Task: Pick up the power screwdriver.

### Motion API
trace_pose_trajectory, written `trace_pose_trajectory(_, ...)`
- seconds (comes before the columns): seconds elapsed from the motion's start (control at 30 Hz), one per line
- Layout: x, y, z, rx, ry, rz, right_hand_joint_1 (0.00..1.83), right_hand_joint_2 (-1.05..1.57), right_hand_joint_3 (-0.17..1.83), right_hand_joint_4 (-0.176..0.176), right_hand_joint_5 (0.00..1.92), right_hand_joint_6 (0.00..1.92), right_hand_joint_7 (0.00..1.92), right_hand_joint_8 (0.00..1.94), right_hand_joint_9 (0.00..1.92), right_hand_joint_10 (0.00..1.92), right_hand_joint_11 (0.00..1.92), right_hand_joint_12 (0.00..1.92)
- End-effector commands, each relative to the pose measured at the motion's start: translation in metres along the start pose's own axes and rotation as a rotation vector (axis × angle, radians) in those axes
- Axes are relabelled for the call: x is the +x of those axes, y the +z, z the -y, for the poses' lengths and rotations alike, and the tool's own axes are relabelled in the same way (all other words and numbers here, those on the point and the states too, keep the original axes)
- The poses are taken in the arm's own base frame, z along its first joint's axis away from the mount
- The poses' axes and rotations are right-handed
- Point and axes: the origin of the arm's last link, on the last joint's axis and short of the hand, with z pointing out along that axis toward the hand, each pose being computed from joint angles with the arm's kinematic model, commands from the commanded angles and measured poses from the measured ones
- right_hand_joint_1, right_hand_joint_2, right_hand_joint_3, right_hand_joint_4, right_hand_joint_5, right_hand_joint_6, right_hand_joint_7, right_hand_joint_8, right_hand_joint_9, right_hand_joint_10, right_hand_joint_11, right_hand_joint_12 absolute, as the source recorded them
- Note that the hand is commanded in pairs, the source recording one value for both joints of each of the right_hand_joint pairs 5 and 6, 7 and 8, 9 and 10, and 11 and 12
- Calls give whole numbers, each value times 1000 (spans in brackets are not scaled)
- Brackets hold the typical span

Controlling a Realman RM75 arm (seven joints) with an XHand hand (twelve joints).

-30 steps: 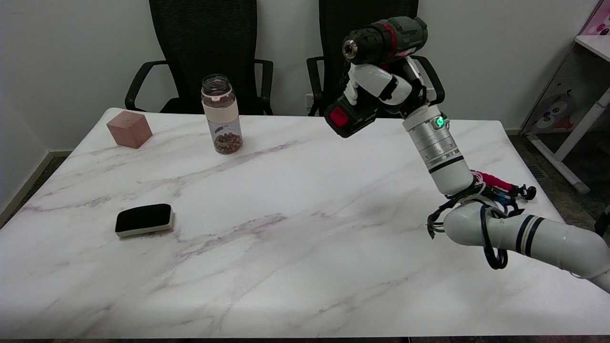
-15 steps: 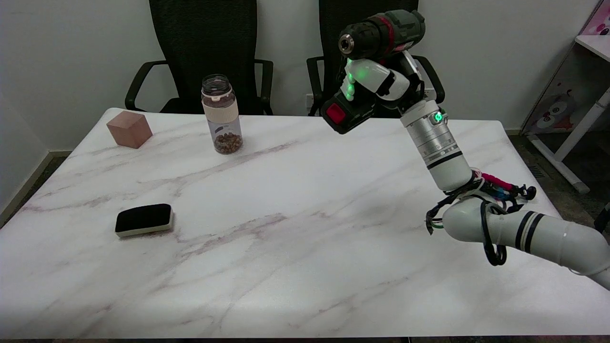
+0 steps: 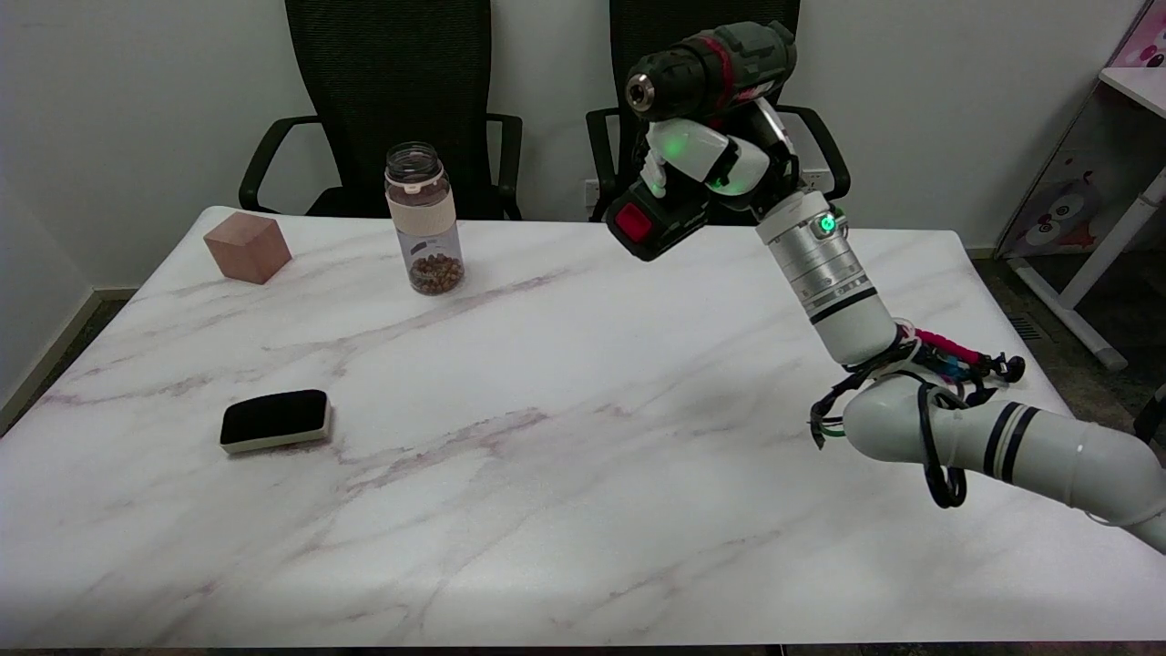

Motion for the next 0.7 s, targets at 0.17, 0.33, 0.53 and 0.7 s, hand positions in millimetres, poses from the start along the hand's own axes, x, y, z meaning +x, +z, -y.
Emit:
trace_pose_trajectory(0.17, -9, 2, -6, -42, 0, 10, 897, 754, 788, 176, 1920, 1920, 1920, 1920, 1920, 1920, 1920, 1920)
trace_pose_trajectory(0.33, -11, 1, -9, -52, 11, -22, 896, 754, 786, 176, 1920, 1920, 1920, 1920, 1920, 1920, 1920, 1920)
trace_pose_trajectory(0.53, -16, -1, -12, -68, 3, -54, 895, 759, 775, 176, 1920, 1920, 1920, 1920, 1920, 1920, 1920, 1920)
trace_pose_trajectory(0.7, -16, -1, -12, -75, -1, -81, 895, 756, 765, 176, 1920, 1920, 1920, 1920, 1920, 1920, 1920, 1920)
